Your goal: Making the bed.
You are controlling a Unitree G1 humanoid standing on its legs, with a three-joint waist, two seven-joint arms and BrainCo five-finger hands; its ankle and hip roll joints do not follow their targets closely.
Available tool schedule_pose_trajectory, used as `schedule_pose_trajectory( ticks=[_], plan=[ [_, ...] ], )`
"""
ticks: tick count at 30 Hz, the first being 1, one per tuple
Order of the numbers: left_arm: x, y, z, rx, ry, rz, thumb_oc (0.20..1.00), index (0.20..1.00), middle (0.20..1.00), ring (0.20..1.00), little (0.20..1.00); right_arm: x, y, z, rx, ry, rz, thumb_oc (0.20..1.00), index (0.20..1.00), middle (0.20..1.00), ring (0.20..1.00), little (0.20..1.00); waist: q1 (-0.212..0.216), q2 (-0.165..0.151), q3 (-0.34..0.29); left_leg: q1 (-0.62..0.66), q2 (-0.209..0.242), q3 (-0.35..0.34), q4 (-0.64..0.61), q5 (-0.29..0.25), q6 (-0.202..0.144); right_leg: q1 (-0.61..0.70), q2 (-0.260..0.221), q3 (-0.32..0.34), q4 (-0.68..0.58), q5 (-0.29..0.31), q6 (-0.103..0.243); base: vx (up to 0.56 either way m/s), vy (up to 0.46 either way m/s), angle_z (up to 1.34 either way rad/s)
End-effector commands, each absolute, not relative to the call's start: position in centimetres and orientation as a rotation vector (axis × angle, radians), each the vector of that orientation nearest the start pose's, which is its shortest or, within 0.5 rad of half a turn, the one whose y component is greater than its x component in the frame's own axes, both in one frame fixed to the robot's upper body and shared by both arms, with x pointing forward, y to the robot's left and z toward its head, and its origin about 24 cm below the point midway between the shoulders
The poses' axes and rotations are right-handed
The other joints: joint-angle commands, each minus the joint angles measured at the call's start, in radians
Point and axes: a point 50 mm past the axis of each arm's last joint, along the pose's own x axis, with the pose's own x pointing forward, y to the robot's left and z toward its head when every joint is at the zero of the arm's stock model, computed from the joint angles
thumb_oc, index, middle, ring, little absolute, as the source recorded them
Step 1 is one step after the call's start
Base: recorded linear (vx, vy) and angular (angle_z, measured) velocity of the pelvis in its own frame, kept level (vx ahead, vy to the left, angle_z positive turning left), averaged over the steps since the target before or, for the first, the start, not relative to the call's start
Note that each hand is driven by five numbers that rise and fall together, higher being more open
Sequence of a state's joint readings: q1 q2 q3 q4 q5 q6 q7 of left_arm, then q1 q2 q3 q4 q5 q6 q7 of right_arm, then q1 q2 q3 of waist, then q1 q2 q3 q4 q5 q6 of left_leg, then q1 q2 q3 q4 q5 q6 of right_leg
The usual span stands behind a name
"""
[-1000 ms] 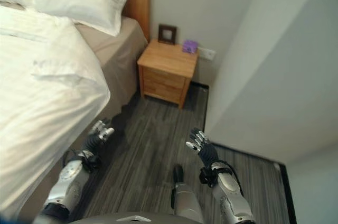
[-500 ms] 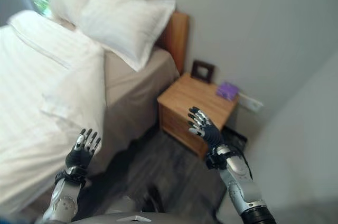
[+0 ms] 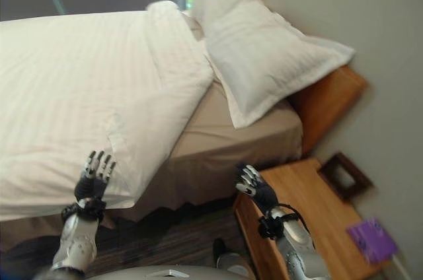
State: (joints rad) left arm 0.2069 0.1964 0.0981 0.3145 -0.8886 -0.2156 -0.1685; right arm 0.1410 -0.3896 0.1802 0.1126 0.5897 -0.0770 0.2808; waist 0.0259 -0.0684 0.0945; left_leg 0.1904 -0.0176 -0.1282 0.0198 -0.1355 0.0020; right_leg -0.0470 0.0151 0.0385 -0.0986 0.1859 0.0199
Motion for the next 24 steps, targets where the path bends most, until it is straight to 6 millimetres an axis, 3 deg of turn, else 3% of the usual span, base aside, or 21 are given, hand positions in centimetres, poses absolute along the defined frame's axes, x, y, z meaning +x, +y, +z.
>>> schedule_pose_trajectory(
  ticks=[1, 5, 6, 7, 9, 10, 11, 13, 16, 17, 18, 21, 24],
  plan=[
    [20.2, 26.1, -0.9, -0.414, 0.052, 0.205, 1.0, 1.0, 1.0, 1.0, 1.0, 22.4, -18.0, 2.8, 0.226, 0.048, 0.389, 1.0, 1.0, 1.0, 1.0, 1.0, -0.008, 0.014, -0.012, -0.079, -0.036, 0.023, -0.095, 0.151, 0.006, 0.09, -0.039, 0.004, 0.016, -0.1, 0.103, 0.05, -0.095, 0.03],
    [21.0, 26.0, 1.3, -0.272, 0.014, 0.113, 1.0, 1.0, 1.0, 1.0, 1.0, 22.3, -17.8, 2.7, 0.215, 0.063, 0.419, 1.0, 1.0, 1.0, 1.0, 1.0, -0.018, 0.023, -0.009, -0.077, -0.029, 0.014, -0.1, 0.154, -0.004, 0.094, -0.03, 0.001, 0.02, -0.111, 0.089, 0.03, -0.058, 0.12],
    [21.5, 27.1, 2.6, -0.108, 0.008, 0.109, 1.0, 1.0, 1.0, 1.0, 1.0, 22.3, -17.7, 2.6, 0.198, 0.083, 0.442, 1.0, 1.0, 1.0, 1.0, 1.0, -0.026, 0.028, -0.012, -0.073, -0.023, 0.015, -0.101, 0.154, -0.012, 0.095, -0.024, 0.0, 0.021, -0.116, 0.083, 0.04, -0.062, 0.03],
    [21.5, 27.1, 2.6, -0.107, 0.009, 0.109, 1.0, 1.0, 1.0, 1.0, 1.0, 22.3, -17.7, 2.6, 0.198, 0.083, 0.442, 1.0, 1.0, 1.0, 1.0, 1.0, -0.027, 0.028, -0.012, -0.073, -0.023, 0.015, -0.101, 0.153, -0.012, 0.096, -0.024, -0.001, 0.021, -0.116, 0.083, 0.06, -0.066, -0.07],
    [22.2, 28.7, 4.4, 0.111, 0.003, 0.136, 1.0, 1.0, 1.0, 1.0, 1.0, 22.3, -17.4, 2.2, 0.2, 0.108, 0.458, 1.0, 1.0, 1.0, 1.0, 1.0, -0.031, 0.03, -0.015, -0.07, -0.018, 0.017, -0.103, 0.152, -0.017, 0.099, -0.018, 0.001, 0.018, -0.119, 0.079, 0.06, -0.056, -0.05],
    [23.0, 30.4, 6.7, 0.321, -0.015, 0.162, 1.0, 1.0, 1.0, 1.0, 1.0, 22.3, -17.2, 2.0, 0.202, 0.125, 0.475, 1.0, 1.0, 1.0, 1.0, 1.0, -0.034, 0.031, -0.017, -0.069, -0.013, 0.019, -0.105, 0.151, -0.021, 0.099, -0.013, 0.0, 0.015, -0.12, 0.079, 0.1, -0.088, 0.0],
    [24.3, 32.3, 10.3, 0.558, -0.077, 0.2, 1.0, 1.0, 1.0, 1.0, 1.0, 22.0, -16.9, 1.8, 0.219, 0.146, 0.505, 1.0, 1.0, 1.0, 1.0, 1.0, -0.043, 0.032, -0.023, -0.069, -0.008, 0.027, -0.107, 0.149, -0.027, 0.099, -0.007, 0.001, 0.011, -0.122, 0.081, 0.08, -0.07, -0.01],
    [24.4, 32.3, 10.3, 0.561, -0.078, 0.2, 1.0, 1.0, 1.0, 1.0, 1.0, 22.0, -16.8, 1.8, 0.221, 0.145, 0.505, 1.0, 1.0, 1.0, 1.0, 1.0, -0.041, 0.03, -0.022, -0.069, -0.008, 0.027, -0.107, 0.149, -0.027, 0.099, -0.007, 0.001, 0.011, -0.123, 0.081, 0.04, -0.031, -0.12],
    [27.6, 35.1, 16.7, 0.917, -0.133, 0.338, 1.0, 1.0, 1.0, 1.0, 1.0, 19.6, -16.8, 0.1, 0.225, 0.241, 0.545, 1.0, 1.0, 1.0, 1.0, 1.0, -0.081, 0.025, -0.034, -0.08, 0.003, 0.045, -0.107, 0.142, -0.034, 0.086, 0.006, 0.005, 0.011, -0.129, 0.084, 0.07, -0.06, -0.06],
    [27.8, 35.0, 16.8, 0.919, -0.136, 0.335, 1.0, 1.0, 1.0, 1.0, 1.0, 19.6, -16.8, 0.1, 0.227, 0.239, 0.541, 1.0, 1.0, 1.0, 1.0, 1.0, -0.078, 0.024, -0.034, -0.081, 0.003, 0.044, -0.107, 0.142, -0.034, 0.084, 0.006, 0.004, 0.011, -0.129, 0.084, 0.03, -0.039, 0.02],
    [28.8, 35.2, 18.6, 1.019, -0.157, 0.377, 1.0, 1.0, 1.0, 1.0, 1.0, 18.9, -17.1, -0.5, 0.233, 0.268, 0.522, 1.0, 1.0, 1.0, 1.0, 1.0, -0.092, 0.021, -0.035, -0.095, 0.005, 0.044, -0.107, 0.144, -0.037, 0.073, 0.007, 0.0, 0.011, -0.129, 0.083, -0.01, -0.017, -0.15],
    [30.3, 35.8, 20.3, 1.093, -0.157, 0.446, 1.0, 1.0, 1.0, 1.0, 1.0, 18.0, -17.1, -1.0, 0.243, 0.297, 0.524, 1.0, 1.0, 1.0, 1.0, 1.0, -0.117, 0.017, -0.037, -0.124, 0.007, 0.051, -0.107, 0.147, -0.042, 0.046, 0.01, -0.002, 0.011, -0.126, 0.087, -0.03, -0.014, -0.06],
    [33.3, 35.7, 21.5, 1.083, -0.116, 0.501, 1.0, 1.0, 1.0, 1.0, 1.0, 17.5, -17.4, -1.2, 0.244, 0.308, 0.516, 1.0, 1.0, 1.0, 1.0, 1.0, -0.144, 0.014, -0.038, -0.172, 0.013, 0.068, -0.107, 0.156, -0.046, -0.006, 0.013, 0.002, 0.011, -0.112, 0.096, -0.04, 0.006, -0.12]
  ],
)
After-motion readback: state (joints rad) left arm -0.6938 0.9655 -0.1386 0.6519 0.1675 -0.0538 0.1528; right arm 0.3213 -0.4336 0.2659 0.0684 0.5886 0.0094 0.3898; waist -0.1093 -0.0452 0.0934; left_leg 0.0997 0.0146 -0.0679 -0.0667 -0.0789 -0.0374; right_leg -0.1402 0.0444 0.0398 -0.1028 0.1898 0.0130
